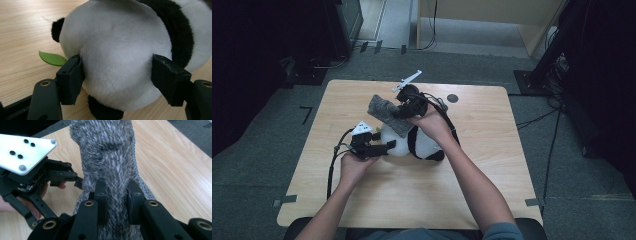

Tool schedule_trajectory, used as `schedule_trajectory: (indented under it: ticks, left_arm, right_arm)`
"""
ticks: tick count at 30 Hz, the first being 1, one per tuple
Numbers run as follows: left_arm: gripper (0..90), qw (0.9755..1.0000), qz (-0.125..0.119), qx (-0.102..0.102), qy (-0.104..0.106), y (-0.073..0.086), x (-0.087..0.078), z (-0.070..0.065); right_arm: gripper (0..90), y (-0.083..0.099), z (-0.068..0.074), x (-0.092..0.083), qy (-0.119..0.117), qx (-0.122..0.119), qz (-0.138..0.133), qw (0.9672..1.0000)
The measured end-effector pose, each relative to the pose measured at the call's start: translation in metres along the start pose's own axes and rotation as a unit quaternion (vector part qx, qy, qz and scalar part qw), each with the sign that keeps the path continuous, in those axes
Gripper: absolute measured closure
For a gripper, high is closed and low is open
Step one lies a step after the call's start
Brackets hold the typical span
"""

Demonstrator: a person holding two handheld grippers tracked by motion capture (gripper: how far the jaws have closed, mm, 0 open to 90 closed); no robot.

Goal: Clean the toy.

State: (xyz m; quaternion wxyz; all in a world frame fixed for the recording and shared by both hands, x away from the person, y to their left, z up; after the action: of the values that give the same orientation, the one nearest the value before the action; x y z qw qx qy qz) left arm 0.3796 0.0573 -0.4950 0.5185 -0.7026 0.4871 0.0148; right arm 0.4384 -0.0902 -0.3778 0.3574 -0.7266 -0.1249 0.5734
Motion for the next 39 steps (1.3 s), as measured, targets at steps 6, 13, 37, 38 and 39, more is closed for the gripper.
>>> schedule_trajectory:
  ticks: [6,13,37,38,39]
  left_arm:
    - [29.2,1.0,0.0,-0.002,0.0,0.0,0.0,0.0]
    - [29.2,1.0,0.0,-0.004,0.001,0.0,0.0,0.0]
    - [29.3,1.0,0.003,0.001,-0.001,0.0,0.0,0.001]
    - [29.3,1.0,0.003,0.0,-0.001,0.0,0.0,0.001]
    - [29.4,1.0,0.003,0.0,0.0,0.0,0.0,0.001]
  right_arm:
    - [75.7,-0.003,0.005,0.02,-0.007,-0.003,0.017,0.9998]
    - [75.7,0.002,0.007,0.034,-0.018,0.002,0.026,0.9995]
    - [75.4,0.032,-0.004,0.007,0.002,0.014,0.033,0.9993]
    - [75.5,0.034,-0.005,0.005,0.004,0.016,0.035,0.9992]
    - [75.4,0.036,-0.006,0.002,0.006,0.017,0.036,0.9992]
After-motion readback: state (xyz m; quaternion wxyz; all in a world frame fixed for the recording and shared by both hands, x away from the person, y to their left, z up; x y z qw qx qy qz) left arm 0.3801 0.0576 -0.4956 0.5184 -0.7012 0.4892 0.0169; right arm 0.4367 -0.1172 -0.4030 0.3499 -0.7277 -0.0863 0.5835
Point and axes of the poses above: each handheld gripper's, and its own axes: x roughly forward along the jaws, y roughly out of its underside, z roughly to its left, the point moved 4 cm from there along x, roughly forward along the jaws, and after that the axes turned 15 degrees about -x, right-handed, at the moved point
